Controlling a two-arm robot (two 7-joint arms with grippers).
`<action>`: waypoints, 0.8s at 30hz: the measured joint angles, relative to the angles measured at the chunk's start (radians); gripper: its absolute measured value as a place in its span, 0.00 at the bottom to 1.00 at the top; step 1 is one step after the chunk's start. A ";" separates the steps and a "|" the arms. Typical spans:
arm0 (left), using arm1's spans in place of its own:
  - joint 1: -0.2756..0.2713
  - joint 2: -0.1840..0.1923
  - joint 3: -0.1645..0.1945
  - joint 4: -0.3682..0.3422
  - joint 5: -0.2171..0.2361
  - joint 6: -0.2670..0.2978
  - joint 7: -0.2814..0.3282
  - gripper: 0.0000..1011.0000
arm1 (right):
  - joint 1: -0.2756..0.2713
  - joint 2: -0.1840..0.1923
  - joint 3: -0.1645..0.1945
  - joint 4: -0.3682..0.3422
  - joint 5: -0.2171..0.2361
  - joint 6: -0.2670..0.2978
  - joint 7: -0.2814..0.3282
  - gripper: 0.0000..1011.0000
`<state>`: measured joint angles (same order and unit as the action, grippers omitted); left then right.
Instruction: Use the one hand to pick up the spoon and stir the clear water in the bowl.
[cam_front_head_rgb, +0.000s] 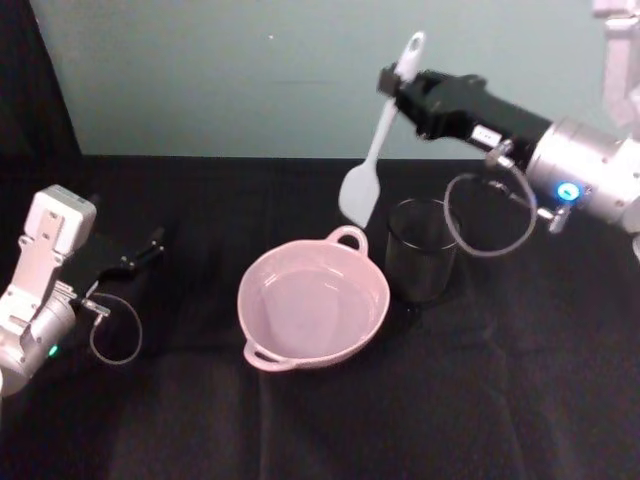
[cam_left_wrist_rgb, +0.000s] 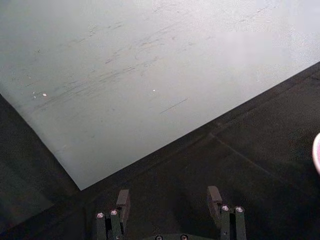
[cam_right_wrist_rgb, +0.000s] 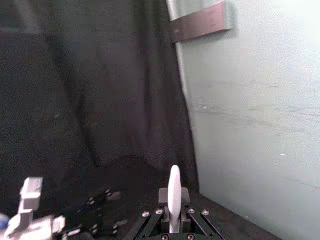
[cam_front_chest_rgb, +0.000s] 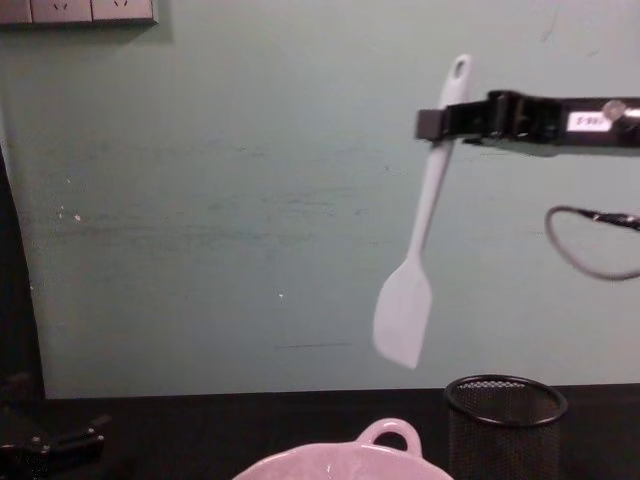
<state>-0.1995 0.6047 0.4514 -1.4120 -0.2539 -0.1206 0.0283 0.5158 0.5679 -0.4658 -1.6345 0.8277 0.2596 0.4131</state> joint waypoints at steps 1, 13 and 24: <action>0.000 0.000 0.000 0.000 0.000 0.000 0.000 1.00 | 0.000 0.000 -0.016 -0.005 -0.012 -0.007 0.009 0.11; 0.000 0.000 0.000 0.000 0.000 0.000 0.000 1.00 | 0.007 -0.034 -0.120 0.056 -0.118 -0.071 0.077 0.11; 0.000 0.000 0.000 0.000 0.000 0.000 0.000 1.00 | 0.003 -0.086 -0.164 0.163 -0.211 -0.154 0.137 0.11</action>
<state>-0.1995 0.6047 0.4514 -1.4120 -0.2539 -0.1206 0.0283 0.5185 0.4822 -0.6298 -1.4719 0.6171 0.1059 0.5499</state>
